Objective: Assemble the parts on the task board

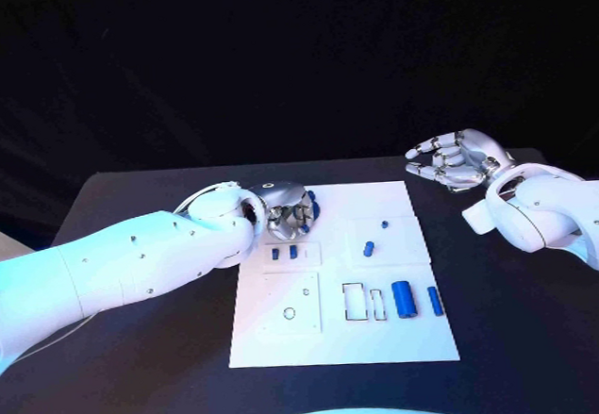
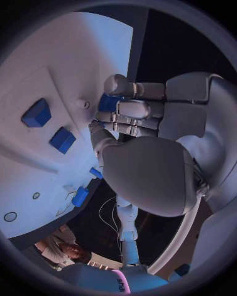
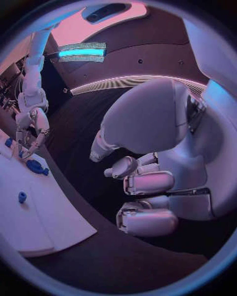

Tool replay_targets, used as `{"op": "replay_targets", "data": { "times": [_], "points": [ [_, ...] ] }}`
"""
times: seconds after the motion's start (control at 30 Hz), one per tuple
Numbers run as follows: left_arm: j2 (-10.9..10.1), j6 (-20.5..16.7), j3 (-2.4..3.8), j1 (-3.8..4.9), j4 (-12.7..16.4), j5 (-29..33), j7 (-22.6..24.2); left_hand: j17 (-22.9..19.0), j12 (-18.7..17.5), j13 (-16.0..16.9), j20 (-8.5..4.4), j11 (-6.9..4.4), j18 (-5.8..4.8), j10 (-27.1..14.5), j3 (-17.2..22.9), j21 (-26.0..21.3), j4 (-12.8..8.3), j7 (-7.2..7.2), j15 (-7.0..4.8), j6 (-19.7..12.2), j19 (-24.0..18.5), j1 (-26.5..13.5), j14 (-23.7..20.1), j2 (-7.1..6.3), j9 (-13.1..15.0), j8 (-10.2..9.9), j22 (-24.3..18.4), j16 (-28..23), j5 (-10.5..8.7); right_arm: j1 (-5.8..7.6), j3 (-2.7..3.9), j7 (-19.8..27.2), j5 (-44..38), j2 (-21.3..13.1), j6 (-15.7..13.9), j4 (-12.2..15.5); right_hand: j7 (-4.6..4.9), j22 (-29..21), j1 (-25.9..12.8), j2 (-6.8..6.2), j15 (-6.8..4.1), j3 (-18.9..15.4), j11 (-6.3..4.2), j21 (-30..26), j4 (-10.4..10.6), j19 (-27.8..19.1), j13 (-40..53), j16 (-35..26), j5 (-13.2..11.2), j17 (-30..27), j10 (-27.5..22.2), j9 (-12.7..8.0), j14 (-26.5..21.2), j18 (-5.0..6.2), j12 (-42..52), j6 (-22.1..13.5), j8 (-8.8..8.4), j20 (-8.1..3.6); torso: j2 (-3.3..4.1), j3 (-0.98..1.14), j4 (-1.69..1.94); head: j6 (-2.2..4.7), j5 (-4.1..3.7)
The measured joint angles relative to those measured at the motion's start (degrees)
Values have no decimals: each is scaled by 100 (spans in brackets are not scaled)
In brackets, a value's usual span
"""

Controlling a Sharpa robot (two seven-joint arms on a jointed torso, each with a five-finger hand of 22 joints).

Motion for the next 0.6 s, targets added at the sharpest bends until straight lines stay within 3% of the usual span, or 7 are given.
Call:
{"op": "replay_targets", "data": {
  "times": [0.33, 0.6],
  "points": [
    [-422, -114, 174, 9, 428, 135, -30, 40, -67, 4, 18, -2, 1, 78, -16, 45, -16, -20, -1, 64, 58, -99, 42, -33, 2, -20, 48, 0, 0, 0, 0, -16, -20, -36, 2, 12, 0, -1, -15, 15, 0, 0, 0, 0, 0, 0, 0, 0, 0, 0, 0, 0, 0, 0, 0, 0, 0, 0, -8, 7, 6, 1, -14],
    [-629, -77, 208, 13, 513, 230, -94, 26, -124, 9, 18, -23, 1, 98, -16, 45, -16, -20, -1, 64, 58, -136, 42, -45, 2, -32, 41, 0, 0, 0, 0, -32, -39, -51, 2, 19, 0, -1, -15, 15, 0, 0, 0, 0, 0, 0, -10, 0, 0, -1, 0, 0, 0, 0, 0, 0, 0, 0, -8, 4, 13, -3, 0]
  ]
}}
